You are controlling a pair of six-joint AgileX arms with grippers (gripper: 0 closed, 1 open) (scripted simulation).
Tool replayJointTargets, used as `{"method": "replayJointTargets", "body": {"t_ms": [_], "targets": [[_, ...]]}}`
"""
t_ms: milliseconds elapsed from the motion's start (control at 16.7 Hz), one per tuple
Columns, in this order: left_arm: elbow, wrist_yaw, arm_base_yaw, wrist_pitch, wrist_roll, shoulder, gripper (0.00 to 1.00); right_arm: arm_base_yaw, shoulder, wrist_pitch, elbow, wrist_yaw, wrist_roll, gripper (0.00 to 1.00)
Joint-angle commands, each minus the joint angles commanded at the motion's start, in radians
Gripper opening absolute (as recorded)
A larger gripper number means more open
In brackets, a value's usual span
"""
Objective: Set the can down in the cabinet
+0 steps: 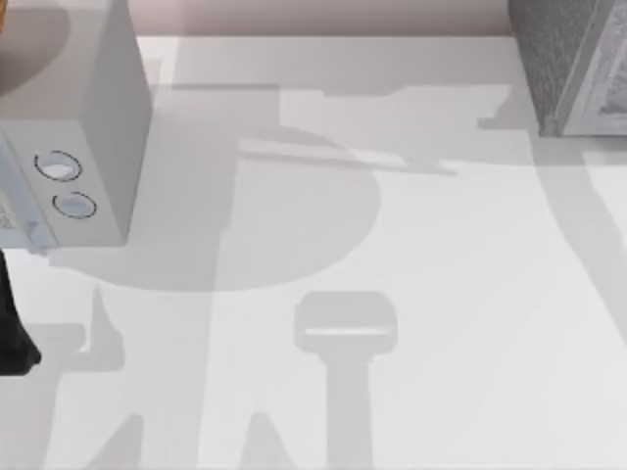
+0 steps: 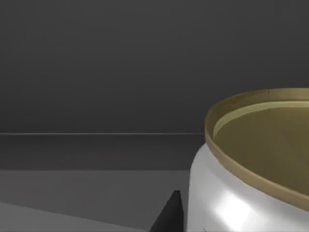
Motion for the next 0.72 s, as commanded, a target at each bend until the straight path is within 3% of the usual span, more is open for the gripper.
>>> {"method": "replayJointTargets", "body": {"t_ms": [420, 720], "targets": [[0.0, 0.0, 0.0, 0.0, 0.0, 0.0, 1.0, -0.004, 0.013, -0.003, 0.015, -0.003, 0.004, 0.0], [0.0, 0.0, 0.0, 0.0, 0.0, 0.0, 1.0, -0.013, 0.184, -0.059, 0.231, -0.023, 0.015, 0.0]]}}
